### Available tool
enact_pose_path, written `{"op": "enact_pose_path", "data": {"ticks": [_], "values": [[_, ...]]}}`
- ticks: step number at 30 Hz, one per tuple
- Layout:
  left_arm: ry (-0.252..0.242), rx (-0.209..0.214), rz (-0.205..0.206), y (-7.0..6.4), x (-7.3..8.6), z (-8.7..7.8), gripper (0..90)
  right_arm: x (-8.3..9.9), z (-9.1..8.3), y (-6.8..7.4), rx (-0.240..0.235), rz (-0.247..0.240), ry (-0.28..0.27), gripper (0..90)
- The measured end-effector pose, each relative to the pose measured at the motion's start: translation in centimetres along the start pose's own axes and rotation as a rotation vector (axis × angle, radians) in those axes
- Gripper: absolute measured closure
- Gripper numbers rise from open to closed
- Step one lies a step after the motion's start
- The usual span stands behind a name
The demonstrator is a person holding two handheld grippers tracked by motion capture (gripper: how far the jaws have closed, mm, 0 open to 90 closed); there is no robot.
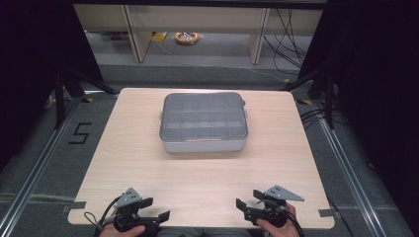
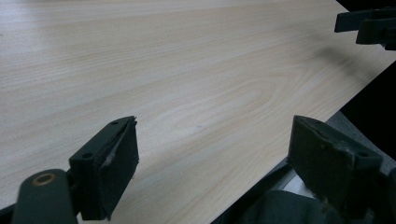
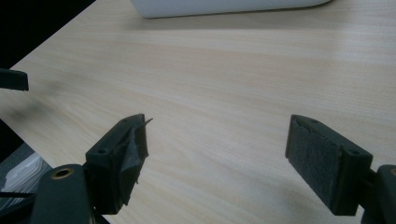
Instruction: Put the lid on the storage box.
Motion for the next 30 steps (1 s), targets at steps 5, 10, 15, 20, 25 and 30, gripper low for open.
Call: {"op": "enact_pose_path", "data": {"ticks": [5, 10, 15, 20, 25, 30], "values": [[0.005, -0.005, -0.012, 0.1, 0.2, -0.1, 15.5, 0.5, -0.2, 0.6, -0.011, 0.030, 0.011, 21.8], [0.004, 0.000, 0.000, -0.2, 0.5, -0.5, 15.5, 1.0, -0.5, 0.5, 0.000, 0.016, 0.011, 21.8], [0.005, 0.005, -0.001, -0.7, 0.8, -0.7, 15.4, 1.4, -1.0, 0.4, 0.002, -0.025, 0.008, 21.5], [0.020, 0.013, 0.011, -1.2, 1.3, -1.0, 15.5, 2.1, -1.3, 0.4, 0.005, -0.016, 0.024, 21.2], [0.018, 0.005, 0.009, -1.4, 1.6, -1.2, 15.4, 2.7, -1.7, 0.4, 0.008, -0.003, 0.037, 20.6], [0.039, 0.015, -0.002, -1.3, 2.2, -1.6, 15.5, 3.3, -2.4, -0.1, 0.020, -0.020, 0.055, 20.2]]}}
Point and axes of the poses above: each handheld gripper's, and its own axes: z roughly forward along the jaws, x roughly out of its underside, y roughly to its left, the point moved 10 cm from there along z, roughly forward along the jaws, and after that the axes turned 14 degrees about z, right-handed, at the moved point
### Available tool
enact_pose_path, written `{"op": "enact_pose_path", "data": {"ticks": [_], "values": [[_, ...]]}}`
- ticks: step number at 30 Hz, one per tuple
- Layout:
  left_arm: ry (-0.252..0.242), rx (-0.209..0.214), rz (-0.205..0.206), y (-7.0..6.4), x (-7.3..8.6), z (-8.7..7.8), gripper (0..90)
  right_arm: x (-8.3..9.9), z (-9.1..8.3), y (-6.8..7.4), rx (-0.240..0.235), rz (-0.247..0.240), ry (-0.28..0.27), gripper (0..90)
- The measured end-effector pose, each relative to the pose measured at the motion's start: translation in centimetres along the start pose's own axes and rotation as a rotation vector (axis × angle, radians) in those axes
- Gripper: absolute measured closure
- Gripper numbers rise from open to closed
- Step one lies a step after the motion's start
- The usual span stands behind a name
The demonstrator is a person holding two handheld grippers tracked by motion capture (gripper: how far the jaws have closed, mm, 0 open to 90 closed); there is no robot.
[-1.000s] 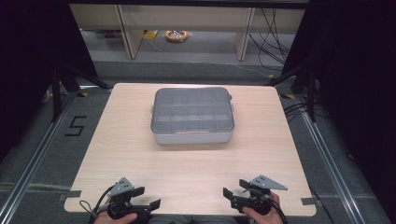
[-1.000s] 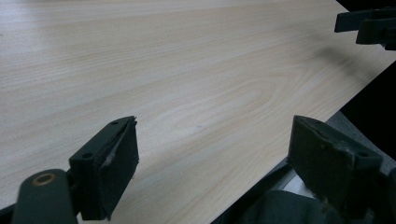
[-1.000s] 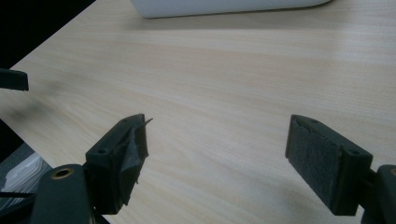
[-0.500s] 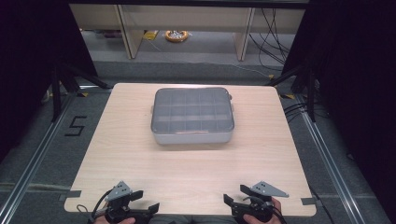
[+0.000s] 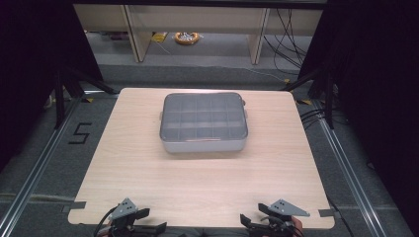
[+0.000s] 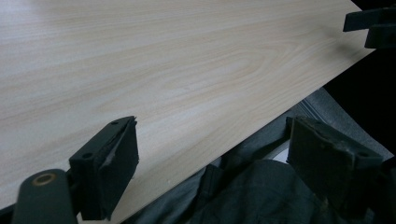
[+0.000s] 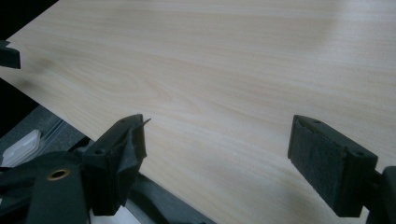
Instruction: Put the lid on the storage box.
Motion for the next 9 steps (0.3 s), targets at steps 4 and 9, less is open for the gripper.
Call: {"op": "enact_pose_path", "data": {"ticks": [4, 9], "values": [[-0.010, -0.003, -0.021, 0.05, 0.03, -0.15, 15.5, 0.12, -0.44, -0.20, 0.005, -0.005, -0.005, 20.1], [0.002, 0.003, -0.018, -0.02, 0.11, 0.05, 15.5, 0.24, -0.50, -0.05, -0.010, 0.009, 0.000, 20.2]]}}
Point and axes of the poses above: each handheld gripper's, and its own axes: z roughly forward along the jaws, x roughly out of its underside, y roughly to its left, the point moved 10 cm from there along z, roughly forward along the jaws, and after that the axes turned 14 degrees about z, right-handed, at the moved point
